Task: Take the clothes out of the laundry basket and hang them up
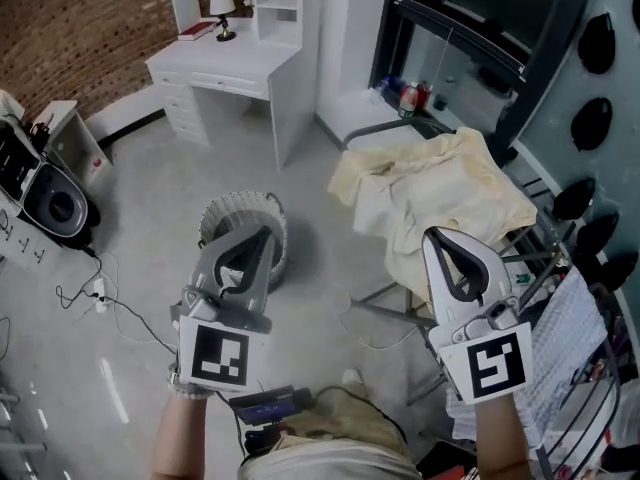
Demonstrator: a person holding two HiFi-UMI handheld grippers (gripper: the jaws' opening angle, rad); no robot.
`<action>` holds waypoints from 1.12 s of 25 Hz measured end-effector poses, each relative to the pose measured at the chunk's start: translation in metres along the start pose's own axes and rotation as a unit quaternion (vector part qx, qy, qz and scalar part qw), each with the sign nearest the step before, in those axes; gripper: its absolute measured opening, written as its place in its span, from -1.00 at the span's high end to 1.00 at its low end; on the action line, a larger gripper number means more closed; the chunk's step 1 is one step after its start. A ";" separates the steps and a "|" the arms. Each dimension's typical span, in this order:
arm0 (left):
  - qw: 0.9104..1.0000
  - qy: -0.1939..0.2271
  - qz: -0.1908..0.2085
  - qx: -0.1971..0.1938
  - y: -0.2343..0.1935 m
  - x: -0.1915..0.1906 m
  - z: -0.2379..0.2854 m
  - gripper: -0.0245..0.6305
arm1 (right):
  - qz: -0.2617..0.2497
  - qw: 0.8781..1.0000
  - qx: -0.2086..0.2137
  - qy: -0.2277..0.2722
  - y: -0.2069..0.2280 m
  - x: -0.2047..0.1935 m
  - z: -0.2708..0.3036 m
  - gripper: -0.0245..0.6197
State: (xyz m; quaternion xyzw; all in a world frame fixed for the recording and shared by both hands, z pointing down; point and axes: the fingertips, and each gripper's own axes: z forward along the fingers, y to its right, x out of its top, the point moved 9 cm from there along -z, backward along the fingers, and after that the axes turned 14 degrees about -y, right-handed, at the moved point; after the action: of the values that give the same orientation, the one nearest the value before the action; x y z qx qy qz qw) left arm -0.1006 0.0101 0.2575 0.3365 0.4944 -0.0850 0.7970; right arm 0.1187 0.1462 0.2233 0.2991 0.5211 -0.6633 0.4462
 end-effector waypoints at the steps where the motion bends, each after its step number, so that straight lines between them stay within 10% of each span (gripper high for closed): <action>1: 1.000 -0.005 -0.006 0.012 -0.006 -0.004 -0.006 0.94 | 0.002 1.000 0.016 0.001 -0.004 0.003 0.009 0.90; 15: 0.988 -0.070 -0.066 0.117 -0.008 -0.067 -0.072 0.94 | 0.030 0.982 0.179 0.044 -0.061 -0.018 0.089 0.91; 28: 0.975 -0.109 -0.119 0.150 0.005 -0.101 -0.093 0.94 | -0.032 0.976 0.216 0.020 -0.104 -0.025 0.105 0.91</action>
State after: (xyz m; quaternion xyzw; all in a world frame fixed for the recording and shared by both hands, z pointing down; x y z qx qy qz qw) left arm -0.2163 0.0521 0.3188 0.3797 0.4231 -0.2884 0.7705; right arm 0.0427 0.0586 0.3182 0.3853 0.3835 -0.7678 0.3391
